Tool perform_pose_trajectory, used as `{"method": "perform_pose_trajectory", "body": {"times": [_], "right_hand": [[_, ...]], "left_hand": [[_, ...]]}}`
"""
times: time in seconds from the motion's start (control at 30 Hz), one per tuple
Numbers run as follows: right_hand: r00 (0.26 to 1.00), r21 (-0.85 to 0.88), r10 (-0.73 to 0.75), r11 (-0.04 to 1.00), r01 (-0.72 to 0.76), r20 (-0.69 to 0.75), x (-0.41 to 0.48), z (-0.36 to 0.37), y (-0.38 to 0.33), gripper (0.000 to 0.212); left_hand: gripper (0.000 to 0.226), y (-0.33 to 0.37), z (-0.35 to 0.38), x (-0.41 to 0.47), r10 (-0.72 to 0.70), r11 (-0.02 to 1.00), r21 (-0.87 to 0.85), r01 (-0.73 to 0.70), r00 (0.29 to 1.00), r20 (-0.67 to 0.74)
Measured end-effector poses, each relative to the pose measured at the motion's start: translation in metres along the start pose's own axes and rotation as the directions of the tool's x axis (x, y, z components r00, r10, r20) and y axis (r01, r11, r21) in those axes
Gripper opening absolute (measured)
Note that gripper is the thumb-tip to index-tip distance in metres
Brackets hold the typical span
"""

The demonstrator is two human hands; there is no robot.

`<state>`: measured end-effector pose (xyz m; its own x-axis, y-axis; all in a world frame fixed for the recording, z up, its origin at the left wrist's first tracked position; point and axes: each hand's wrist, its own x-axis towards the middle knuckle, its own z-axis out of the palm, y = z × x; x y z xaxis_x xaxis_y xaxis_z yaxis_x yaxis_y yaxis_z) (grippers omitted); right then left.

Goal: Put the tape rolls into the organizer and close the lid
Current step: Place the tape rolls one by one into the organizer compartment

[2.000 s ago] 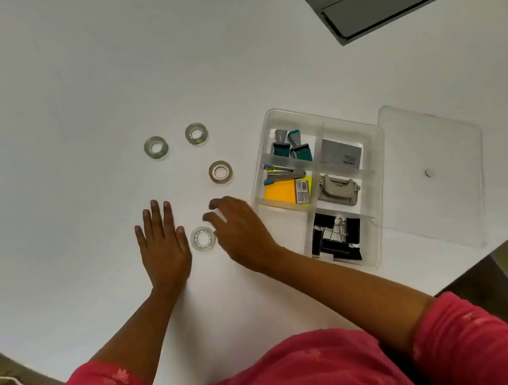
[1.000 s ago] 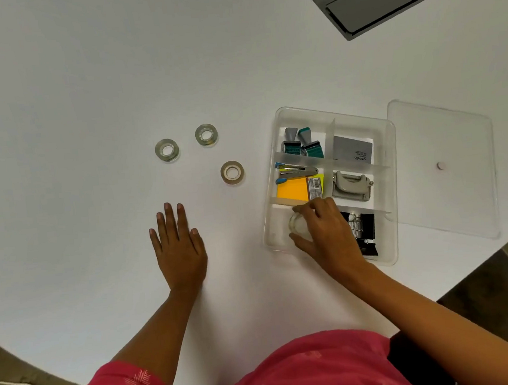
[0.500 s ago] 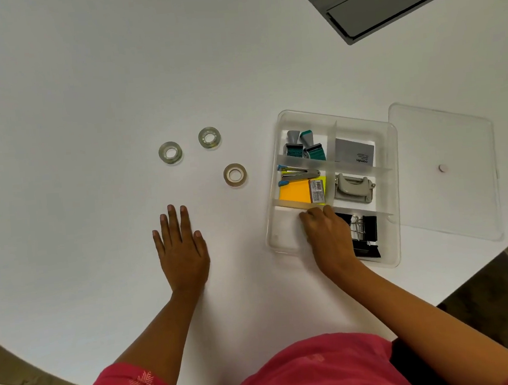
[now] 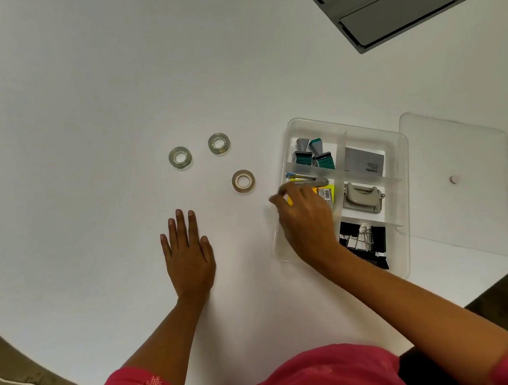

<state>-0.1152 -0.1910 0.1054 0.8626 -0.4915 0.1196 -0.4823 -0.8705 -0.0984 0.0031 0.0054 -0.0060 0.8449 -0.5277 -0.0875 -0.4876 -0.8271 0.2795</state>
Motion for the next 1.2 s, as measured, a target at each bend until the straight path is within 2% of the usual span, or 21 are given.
{"method": "perform_pose_trajectory", "body": {"times": [0.13, 0.23, 0.3, 0.37, 0.43, 0.5, 0.57, 0.67, 0.77, 0.83, 0.9, 1.03, 1.2], "right_hand": [[0.991, 0.052, -0.103, 0.994, 0.099, 0.09, 0.044, 0.022, -0.017, 0.047], [0.966, 0.11, -0.093, 0.992, 0.067, 0.242, 0.066, 0.04, -0.027, 0.068], [0.939, 0.053, -0.076, 0.997, 0.062, 0.336, 0.075, 0.05, -0.032, 0.077], [0.921, 0.008, -0.075, 0.997, 0.078, 0.383, 0.079, 0.057, -0.036, 0.074], [0.927, -0.007, -0.099, 0.994, 0.109, 0.363, 0.082, 0.058, -0.04, 0.064], [0.941, -0.003, -0.113, 0.993, 0.12, 0.319, 0.081, 0.056, -0.042, 0.054], [0.963, 0.009, -0.106, 0.994, 0.108, 0.246, 0.077, 0.048, -0.042, 0.054], [0.993, 0.125, -0.121, 0.985, 0.118, 0.013, 0.064, 0.033, -0.033, 0.052], [0.97, 0.167, -0.049, 0.982, 0.091, -0.239, 0.035, 0.012, -0.021, 0.039], [0.955, 0.19, 0.033, 0.982, 0.025, -0.296, 0.011, 0.0, -0.012, 0.037], [0.965, 0.22, 0.116, 0.974, -0.063, -0.236, -0.016, -0.007, -0.001, 0.04], [0.972, 0.249, 0.235, 0.943, -0.22, -0.03, -0.053, -0.012, 0.01, 0.043], [0.954, 0.182, 0.277, 0.938, -0.295, 0.115, -0.063, -0.003, 0.007, 0.055]], "left_hand": [[0.058, -0.001, 0.001, 0.0, 0.001, 1.0, 0.002, -0.001, 1.0, 0.002], [0.059, -0.001, 0.001, 0.001, -0.002, 1.0, 0.0, 0.002, 1.0, 0.005], [0.059, -0.001, 0.001, 0.001, -0.004, 1.0, 0.003, 0.004, 1.0, 0.006], [0.059, -0.001, 0.001, 0.001, -0.004, 1.0, 0.002, 0.004, 1.0, 0.005], [0.059, -0.001, 0.001, 0.001, -0.004, 1.0, 0.001, 0.004, 1.0, 0.002], [0.058, -0.001, 0.001, 0.001, -0.004, 1.0, -0.003, 0.004, 1.0, 0.0], [0.058, 0.0, 0.001, 0.001, -0.005, 1.0, -0.009, 0.005, 1.0, 0.0], [0.058, 0.0, 0.0, 0.0, -0.009, 1.0, -0.017, 0.009, 1.0, 0.0], [0.058, 0.001, -0.001, 0.0, -0.006, 1.0, -0.02, 0.006, 1.0, -0.009], [0.058, 0.002, -0.001, 0.0, -0.006, 1.0, -0.021, 0.006, 1.0, -0.011], [0.058, 0.001, -0.001, 0.0, -0.007, 1.0, -0.019, 0.007, 1.0, -0.011], [0.058, 0.0, -0.001, 0.0, -0.005, 1.0, -0.018, 0.005, 1.0, -0.018], [0.057, 0.0, -0.001, 0.0, 0.0, 1.0, -0.017, -0.001, 1.0, -0.024]]}}
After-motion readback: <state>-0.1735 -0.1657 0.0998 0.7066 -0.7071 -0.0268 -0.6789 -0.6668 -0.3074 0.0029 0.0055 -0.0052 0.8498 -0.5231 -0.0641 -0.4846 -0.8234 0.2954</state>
